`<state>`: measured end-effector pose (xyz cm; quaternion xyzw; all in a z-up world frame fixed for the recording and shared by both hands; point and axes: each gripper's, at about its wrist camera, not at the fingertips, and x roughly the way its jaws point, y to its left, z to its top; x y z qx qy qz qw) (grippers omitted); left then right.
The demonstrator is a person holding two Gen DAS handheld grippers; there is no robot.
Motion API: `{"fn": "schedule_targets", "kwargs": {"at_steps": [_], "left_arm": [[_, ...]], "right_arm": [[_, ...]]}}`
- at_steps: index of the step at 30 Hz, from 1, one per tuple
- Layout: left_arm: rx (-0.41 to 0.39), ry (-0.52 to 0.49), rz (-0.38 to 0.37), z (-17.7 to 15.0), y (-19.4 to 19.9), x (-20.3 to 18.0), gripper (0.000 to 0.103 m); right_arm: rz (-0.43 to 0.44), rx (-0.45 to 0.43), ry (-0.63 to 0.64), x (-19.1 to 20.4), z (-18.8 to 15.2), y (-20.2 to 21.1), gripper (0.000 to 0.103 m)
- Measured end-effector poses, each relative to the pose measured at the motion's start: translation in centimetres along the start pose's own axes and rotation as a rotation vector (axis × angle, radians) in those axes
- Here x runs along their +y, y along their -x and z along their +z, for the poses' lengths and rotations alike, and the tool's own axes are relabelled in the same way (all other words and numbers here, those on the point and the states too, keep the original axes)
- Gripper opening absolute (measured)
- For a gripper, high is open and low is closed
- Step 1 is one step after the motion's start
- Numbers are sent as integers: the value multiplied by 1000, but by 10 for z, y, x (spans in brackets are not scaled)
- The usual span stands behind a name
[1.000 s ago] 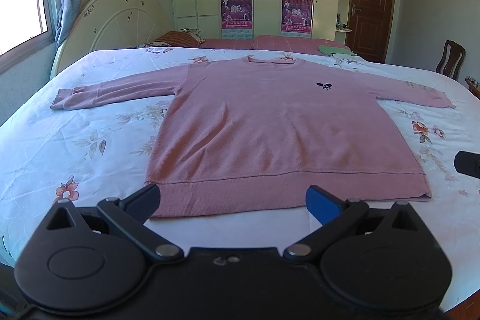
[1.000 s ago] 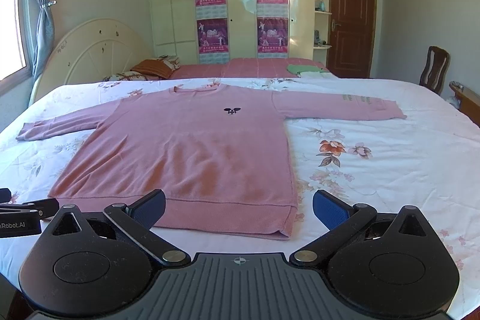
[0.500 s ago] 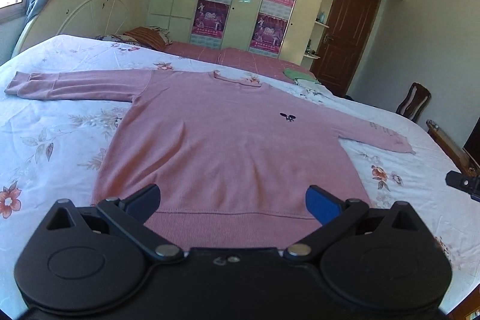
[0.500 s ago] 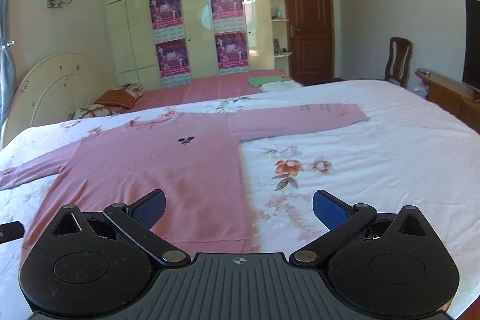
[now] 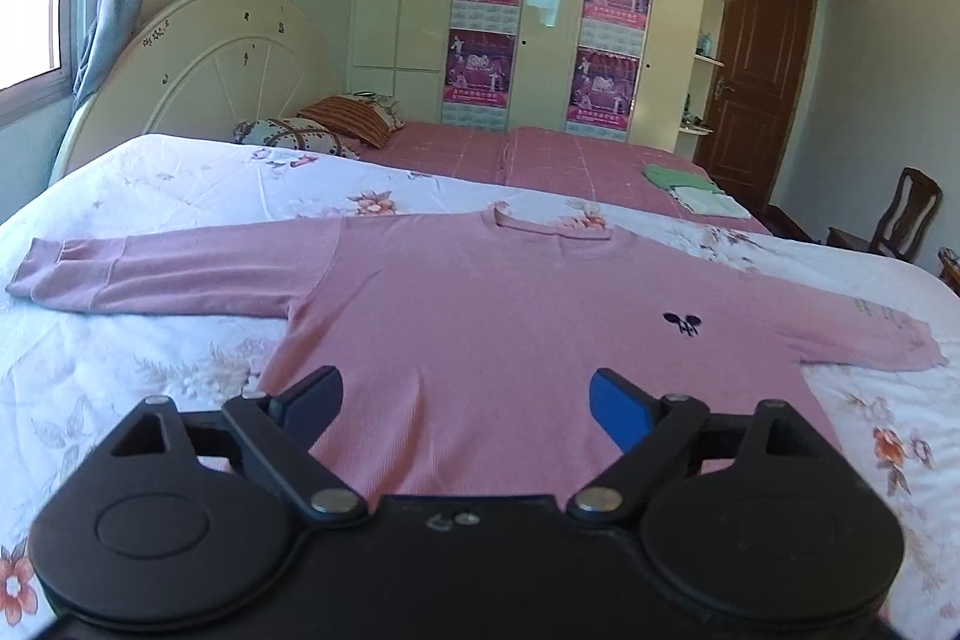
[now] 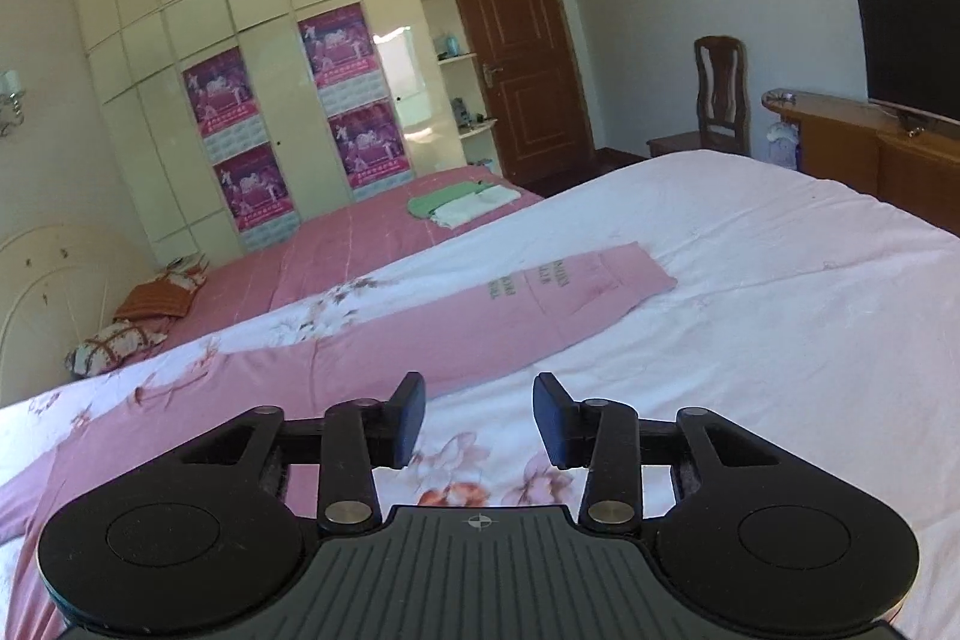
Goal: Fold small clothes
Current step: 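Grasp the cuff of a pink sweater sleeve with the right tool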
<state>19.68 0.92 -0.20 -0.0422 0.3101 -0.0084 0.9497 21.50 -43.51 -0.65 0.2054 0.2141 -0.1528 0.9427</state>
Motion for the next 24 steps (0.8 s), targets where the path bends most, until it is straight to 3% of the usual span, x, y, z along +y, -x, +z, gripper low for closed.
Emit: {"fn": "schedule_targets", "kwargs": {"at_steps": [4,9,13,17,19,20,21,22,24], "left_arm": [[67,-6,-12,15,-46,-14,67],[117,6,10,20,-86,-29,67],[154,-21,25,17,-108,-42,68],[192,-13,48,12,-123,-46,68],[211,2,55,13,-129,-46,68],[218,6,55,13,-130,-47,68],[219,6,58,15,-131,-48,68],[211,0,62,17,-130,-48,68],[181,-14,87,21,-126,-49,68]], "right_arm": [[-12,14,-115,-49,28,-67,40],[-52,79,-269,-112,43,-156,40],[-58,119,-439,-158,39,-204,40],[-2,145,-558,-192,34,-228,40],[21,135,-557,-199,38,-229,40],[29,140,-536,-201,43,-229,34],[34,156,-503,-200,46,-230,5],[20,169,-465,-199,50,-227,5],[27,83,-397,-194,62,-203,5]]}}
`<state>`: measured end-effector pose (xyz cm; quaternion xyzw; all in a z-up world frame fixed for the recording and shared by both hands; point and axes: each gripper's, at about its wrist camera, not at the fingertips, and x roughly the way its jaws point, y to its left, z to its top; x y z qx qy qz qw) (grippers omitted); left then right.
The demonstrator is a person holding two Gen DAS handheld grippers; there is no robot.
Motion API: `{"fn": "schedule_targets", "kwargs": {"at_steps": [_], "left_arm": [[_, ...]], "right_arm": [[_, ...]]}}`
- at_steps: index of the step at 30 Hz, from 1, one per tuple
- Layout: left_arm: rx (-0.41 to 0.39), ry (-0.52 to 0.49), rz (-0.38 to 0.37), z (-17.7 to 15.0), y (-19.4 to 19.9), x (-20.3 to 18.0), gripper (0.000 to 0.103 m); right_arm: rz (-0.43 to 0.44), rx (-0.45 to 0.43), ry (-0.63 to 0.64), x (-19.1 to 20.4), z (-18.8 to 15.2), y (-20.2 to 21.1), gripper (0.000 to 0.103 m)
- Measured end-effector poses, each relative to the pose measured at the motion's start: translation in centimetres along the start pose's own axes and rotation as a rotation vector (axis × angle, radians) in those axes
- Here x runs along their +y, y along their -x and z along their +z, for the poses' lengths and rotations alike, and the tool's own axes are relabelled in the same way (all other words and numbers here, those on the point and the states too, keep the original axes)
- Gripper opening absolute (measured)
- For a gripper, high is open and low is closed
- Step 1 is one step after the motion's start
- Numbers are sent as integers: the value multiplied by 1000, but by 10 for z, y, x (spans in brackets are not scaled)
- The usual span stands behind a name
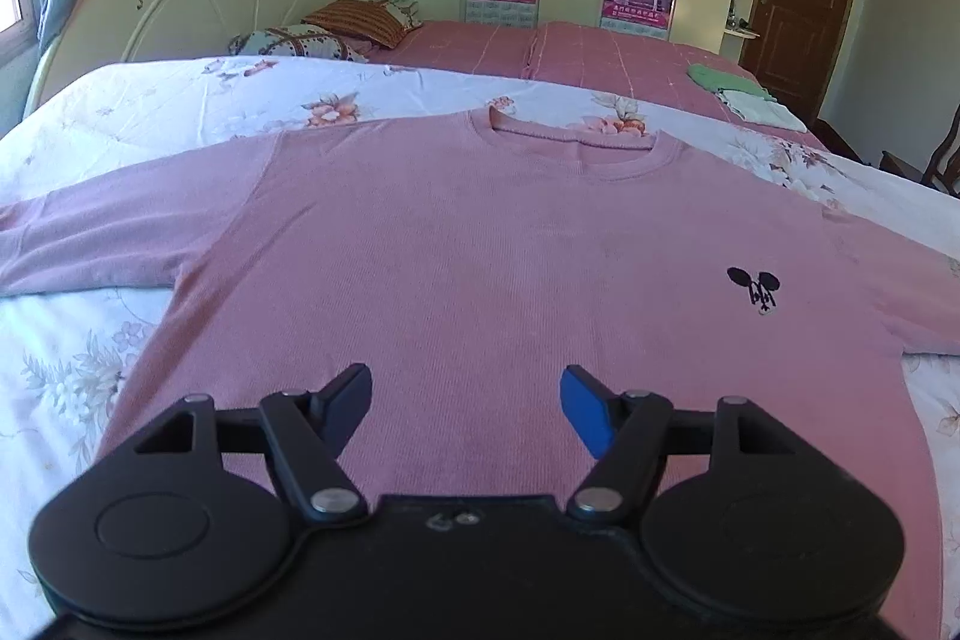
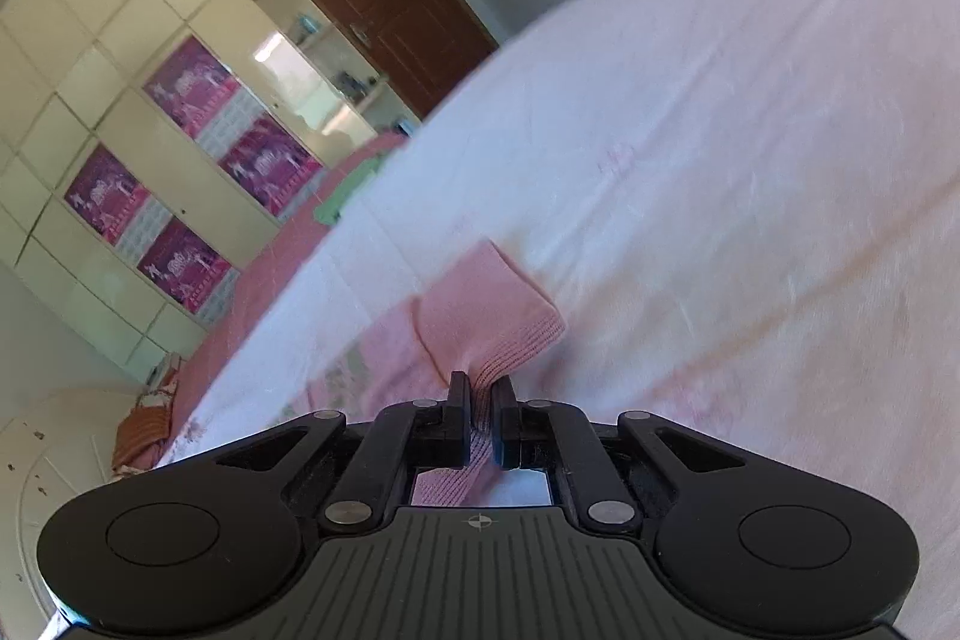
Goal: Fold small clothes
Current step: 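Grasp the cuff of a pink sweater sleeve with the right tool, then fold the held sleeve across the sweater body and open the right tool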
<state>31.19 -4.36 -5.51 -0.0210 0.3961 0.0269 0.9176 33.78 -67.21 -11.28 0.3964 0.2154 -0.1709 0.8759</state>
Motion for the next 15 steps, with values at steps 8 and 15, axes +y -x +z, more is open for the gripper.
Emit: {"fn": "schedule_targets", "kwargs": {"at_steps": [8,15], "left_arm": [[-12,-13,58,4,0,23,94],[11,-14,16,-9,-1,63,55]], "right_arm": [[-129,12,188,9,-21,31,5],[-125,9,373,56,-66,57,5]]}}
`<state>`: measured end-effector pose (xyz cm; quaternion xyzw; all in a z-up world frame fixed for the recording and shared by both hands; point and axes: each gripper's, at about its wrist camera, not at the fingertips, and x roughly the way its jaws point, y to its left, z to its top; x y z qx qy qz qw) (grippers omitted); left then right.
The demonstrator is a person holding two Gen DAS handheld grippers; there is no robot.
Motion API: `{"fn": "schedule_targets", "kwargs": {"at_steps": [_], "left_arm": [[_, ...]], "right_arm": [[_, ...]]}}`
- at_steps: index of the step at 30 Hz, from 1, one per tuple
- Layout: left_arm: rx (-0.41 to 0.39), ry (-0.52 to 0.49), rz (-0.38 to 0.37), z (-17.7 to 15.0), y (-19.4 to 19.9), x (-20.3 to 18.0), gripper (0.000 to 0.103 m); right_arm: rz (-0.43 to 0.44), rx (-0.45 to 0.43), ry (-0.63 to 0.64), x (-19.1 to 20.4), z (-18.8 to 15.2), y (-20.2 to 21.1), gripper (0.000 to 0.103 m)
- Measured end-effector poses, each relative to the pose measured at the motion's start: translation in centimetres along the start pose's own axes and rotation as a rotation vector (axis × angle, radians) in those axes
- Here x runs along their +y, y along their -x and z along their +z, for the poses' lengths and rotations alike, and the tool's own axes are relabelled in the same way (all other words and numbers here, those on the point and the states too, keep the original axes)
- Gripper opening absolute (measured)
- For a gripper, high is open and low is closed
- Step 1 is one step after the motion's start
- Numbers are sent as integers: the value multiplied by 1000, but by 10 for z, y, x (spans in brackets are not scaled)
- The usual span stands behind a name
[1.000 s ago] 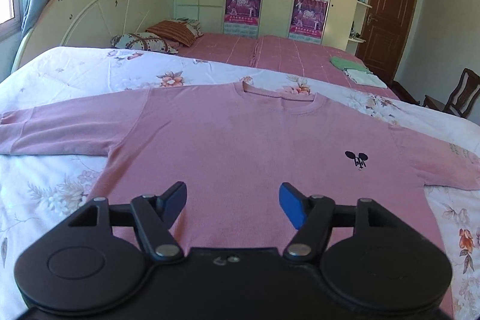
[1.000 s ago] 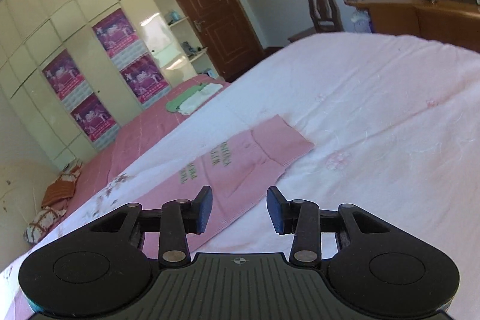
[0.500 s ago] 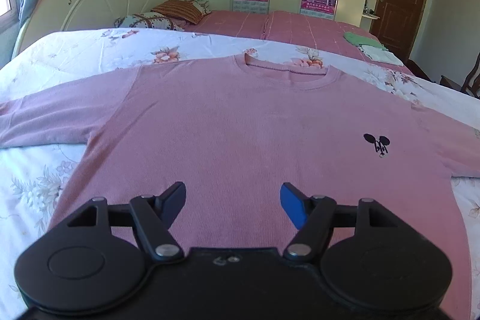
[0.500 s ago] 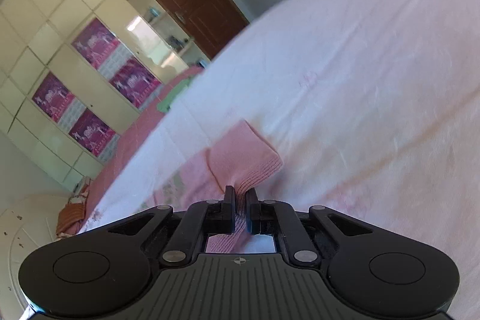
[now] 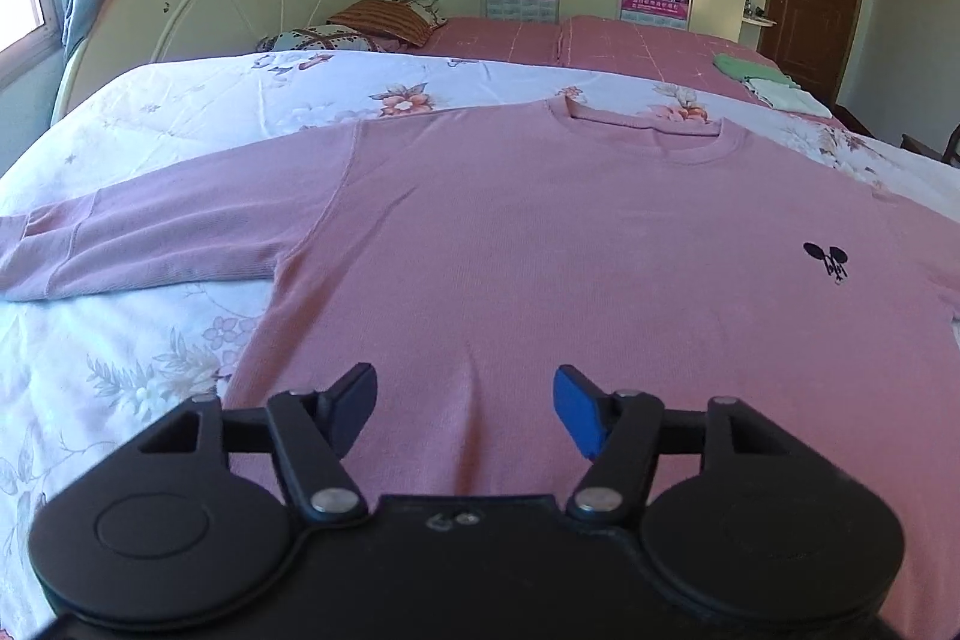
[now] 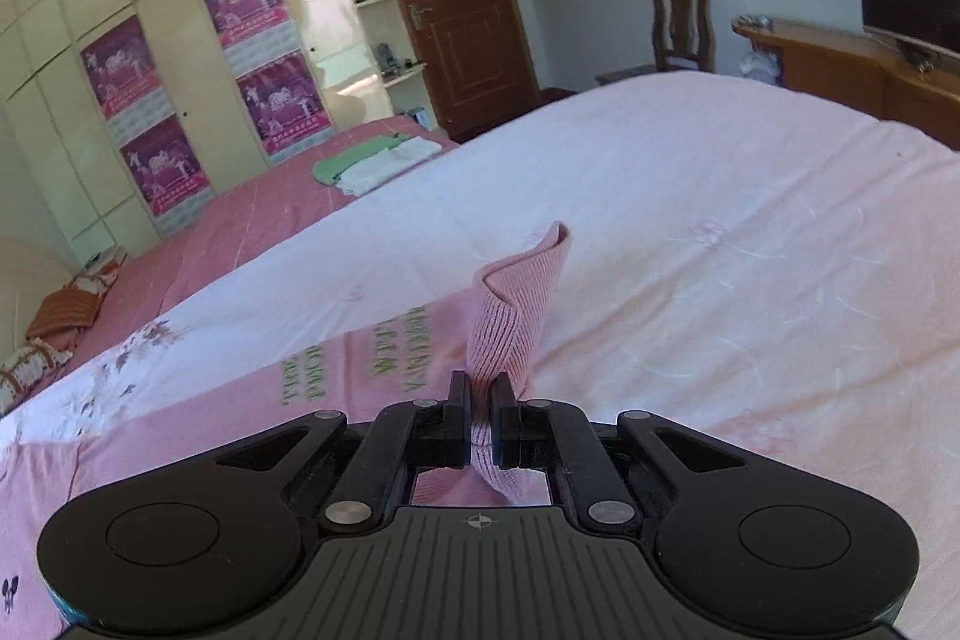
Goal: Fold small clothes
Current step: 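Fold the held sleeve across the sweater body and open the right tool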
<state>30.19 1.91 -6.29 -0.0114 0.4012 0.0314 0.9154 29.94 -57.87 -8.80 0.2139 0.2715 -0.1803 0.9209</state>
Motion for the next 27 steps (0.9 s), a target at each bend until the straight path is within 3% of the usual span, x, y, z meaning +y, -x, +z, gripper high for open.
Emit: {"fn": "schedule_targets", "kwargs": {"at_steps": [4,6,12,18,27], "left_arm": [[-2,35,-39,2,-6,31,36],[-9,46,-60,5,-8,46,32],[-24,47,-73,15,-14,91,32],[-39,61,-77,23,-17,132,32],[-15,72,-108,18,-31,164,32]], "right_arm": [[59,1,98,53,-27,27,5],[107,0,157,87,-42,41,5],[264,26,288,219,-95,56,5],[321,103,352,320,-141,41,5],[377,162,487,418,-175,23,5]]}}
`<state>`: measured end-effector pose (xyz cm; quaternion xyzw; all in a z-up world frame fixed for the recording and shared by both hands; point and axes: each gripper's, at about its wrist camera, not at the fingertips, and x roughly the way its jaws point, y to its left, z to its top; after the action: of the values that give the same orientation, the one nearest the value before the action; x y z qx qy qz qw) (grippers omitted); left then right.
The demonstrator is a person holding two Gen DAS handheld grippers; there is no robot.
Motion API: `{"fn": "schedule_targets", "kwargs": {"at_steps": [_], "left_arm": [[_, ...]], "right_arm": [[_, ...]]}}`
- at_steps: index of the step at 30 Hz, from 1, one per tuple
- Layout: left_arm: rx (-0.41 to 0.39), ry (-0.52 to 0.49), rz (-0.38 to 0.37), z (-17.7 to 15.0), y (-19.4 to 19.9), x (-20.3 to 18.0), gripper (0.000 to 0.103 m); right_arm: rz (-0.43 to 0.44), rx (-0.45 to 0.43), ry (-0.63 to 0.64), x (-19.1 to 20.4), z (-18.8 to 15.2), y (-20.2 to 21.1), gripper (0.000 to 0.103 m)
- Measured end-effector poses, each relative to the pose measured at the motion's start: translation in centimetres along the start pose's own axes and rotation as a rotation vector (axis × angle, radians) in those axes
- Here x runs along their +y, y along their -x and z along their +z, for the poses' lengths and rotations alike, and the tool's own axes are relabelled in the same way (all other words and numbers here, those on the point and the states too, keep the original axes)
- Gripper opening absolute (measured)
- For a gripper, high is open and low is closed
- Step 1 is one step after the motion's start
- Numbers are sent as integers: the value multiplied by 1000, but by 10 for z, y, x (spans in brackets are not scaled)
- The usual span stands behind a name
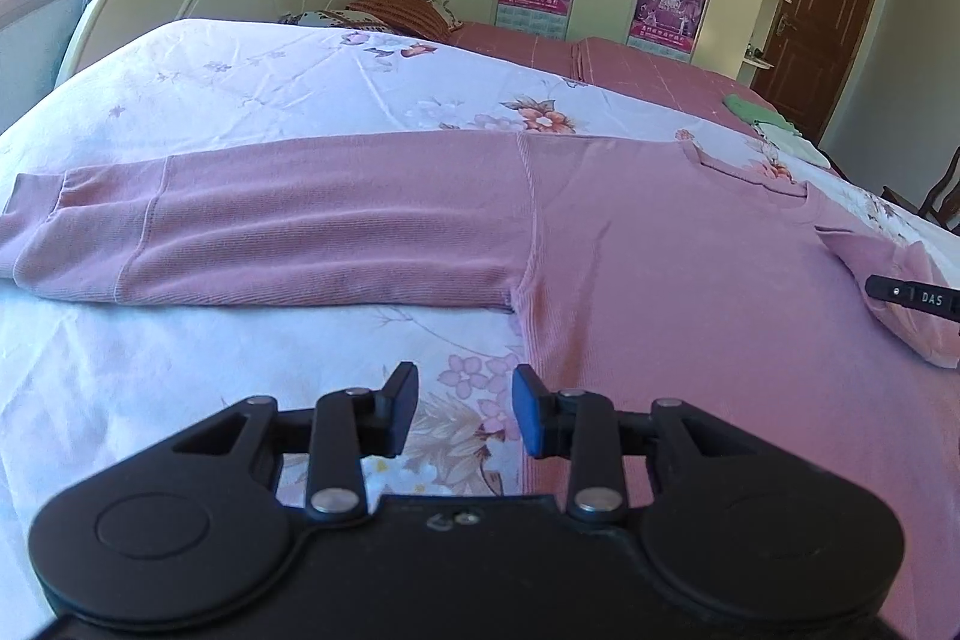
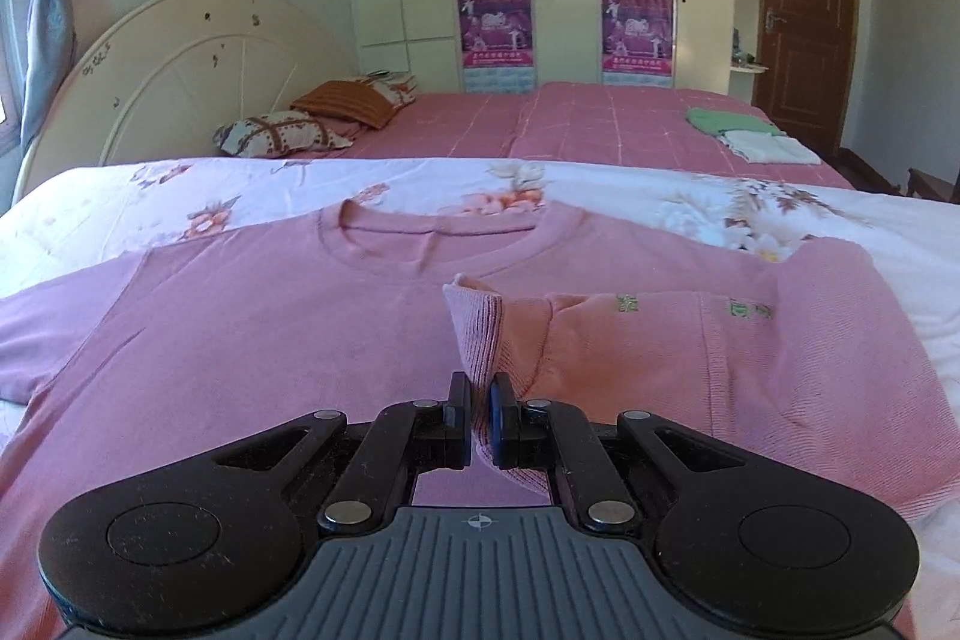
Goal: Fold small clothes
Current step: 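Fold the held sleeve across the sweater body and open the right tool, then grasp the sweater side edge with both tools and fold it toward the center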
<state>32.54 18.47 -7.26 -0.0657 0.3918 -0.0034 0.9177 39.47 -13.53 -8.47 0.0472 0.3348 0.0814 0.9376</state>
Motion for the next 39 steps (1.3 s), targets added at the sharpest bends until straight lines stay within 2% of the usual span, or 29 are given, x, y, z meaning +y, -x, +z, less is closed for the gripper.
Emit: {"fn": "schedule_targets", "kwargs": {"at_steps": [2,5,7,8,9,11,12,14,16,19,22,23,24,25,26,27,28,30,31,32,33,35,39], "left_arm": [[6,4,-7,2,-5,0,32],[-4,21,-59,10,-12,-8,45],[-21,38,-120,19,-19,-20,79],[-39,44,-153,24,-23,-29,80],[-40,43,-193,29,-30,-41,77],[-4,39,-306,41,-51,-69,65],[21,42,-357,47,-64,-85,55],[77,38,-440,57,-91,-116,50],[122,9,-474,64,-118,-150,48],[191,-24,-482,72,-152,-184,43],[194,-41,-502,81,-166,-207,40],[200,-42,-508,83,-171,-214,34],[211,-48,-516,85,-175,-221,17],[220,-62,-515,85,-178,-228,9],[218,-82,-511,86,-178,-235,8],[184,-113,-499,86,-172,-240,7],[116,-129,-497,88,-161,-243,7],[-84,-123,-509,94,-124,-232,7],[-173,-131,-486,95,-106,-224,7],[-228,-139,-454,94,-97,-216,7],[-221,-136,-430,92,-97,-208,7],[-124,-131,-398,87,-114,-197,7],[-79,-95,-373,79,-126,-178,7]], "right_arm": [[18,21,11,13,-5,-11,5],[78,100,47,29,-17,-28,7],[78,79,85,36,-21,-21,27],[83,57,69,34,-20,-12,46],[78,13,52,28,-21,-1,52],[46,-31,2,12,-22,16,52],[37,-44,-47,-2,-25,28,52],[9,-56,-137,-31,-30,44,51],[-31,-68,-217,-61,-34,60,51],[-92,-76,-340,-110,-43,82,51],[-123,-83,-440,-150,-50,93,52],[-121,-86,-473,-161,-53,96,52],[-121,-90,-506,-171,-55,97,52],[-126,-94,-531,-178,-57,98,52],[-127,-99,-558,-187,-59,99,52],[-124,-103,-581,-194,-61,98,52],[-119,-107,-603,-199,-62,97,52],[-108,-115,-633,-207,-63,95,52],[-99,-120,-639,-209,-62,95,52],[-87,-130,-645,-211,-61,96,52],[-72,-139,-653,-212,-60,97,52],[-24,-150,-687,-218,-59,96,52],[53,-140,-753,-223,-59,85,52]]}}
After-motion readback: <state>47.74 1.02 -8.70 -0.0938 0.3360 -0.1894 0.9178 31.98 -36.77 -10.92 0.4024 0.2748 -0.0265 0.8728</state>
